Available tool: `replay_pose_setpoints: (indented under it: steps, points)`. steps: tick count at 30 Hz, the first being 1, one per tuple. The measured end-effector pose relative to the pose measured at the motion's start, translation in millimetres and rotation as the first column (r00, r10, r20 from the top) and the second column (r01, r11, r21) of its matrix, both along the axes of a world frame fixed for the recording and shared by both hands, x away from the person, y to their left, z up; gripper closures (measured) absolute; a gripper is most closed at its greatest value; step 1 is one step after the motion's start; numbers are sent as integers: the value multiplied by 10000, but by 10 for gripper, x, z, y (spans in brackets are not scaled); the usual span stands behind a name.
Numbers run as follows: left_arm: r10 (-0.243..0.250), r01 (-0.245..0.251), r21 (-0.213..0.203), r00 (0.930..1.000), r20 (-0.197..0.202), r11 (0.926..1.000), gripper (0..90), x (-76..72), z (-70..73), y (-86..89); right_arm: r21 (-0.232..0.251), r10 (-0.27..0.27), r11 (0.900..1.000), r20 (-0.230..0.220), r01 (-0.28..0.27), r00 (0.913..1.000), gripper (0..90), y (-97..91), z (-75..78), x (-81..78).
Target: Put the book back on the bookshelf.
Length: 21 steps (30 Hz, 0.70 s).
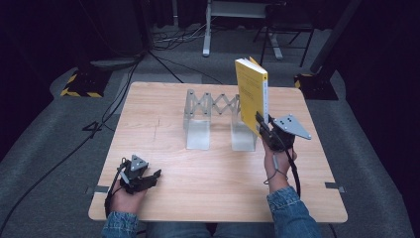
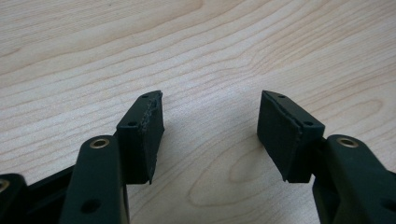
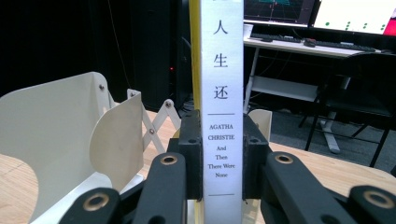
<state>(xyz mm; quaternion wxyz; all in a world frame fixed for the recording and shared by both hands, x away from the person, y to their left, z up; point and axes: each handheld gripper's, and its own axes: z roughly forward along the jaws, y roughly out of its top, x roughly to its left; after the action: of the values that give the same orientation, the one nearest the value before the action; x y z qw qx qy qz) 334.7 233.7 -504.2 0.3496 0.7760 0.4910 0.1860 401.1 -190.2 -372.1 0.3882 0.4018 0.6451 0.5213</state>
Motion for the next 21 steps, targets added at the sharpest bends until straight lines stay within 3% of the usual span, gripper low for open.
replay_pose_setpoints:
  steps: [10,13,21]
  points:
    - [-96,96,141,9999,48,9999,414,-11,2,-5,-36,-238,9997,-478,237,9986,762,142,-137,143]
    - [-106,105,151,9999,49,9998,414,-19,1,-11,-289,-360,9990,-486,346,9982,762,201,-169,166]
    - [-89,88,236,10000,42,9997,414,-28,3,-20,-151,-631,9979,-718,622,9954,761,212,-268,229]
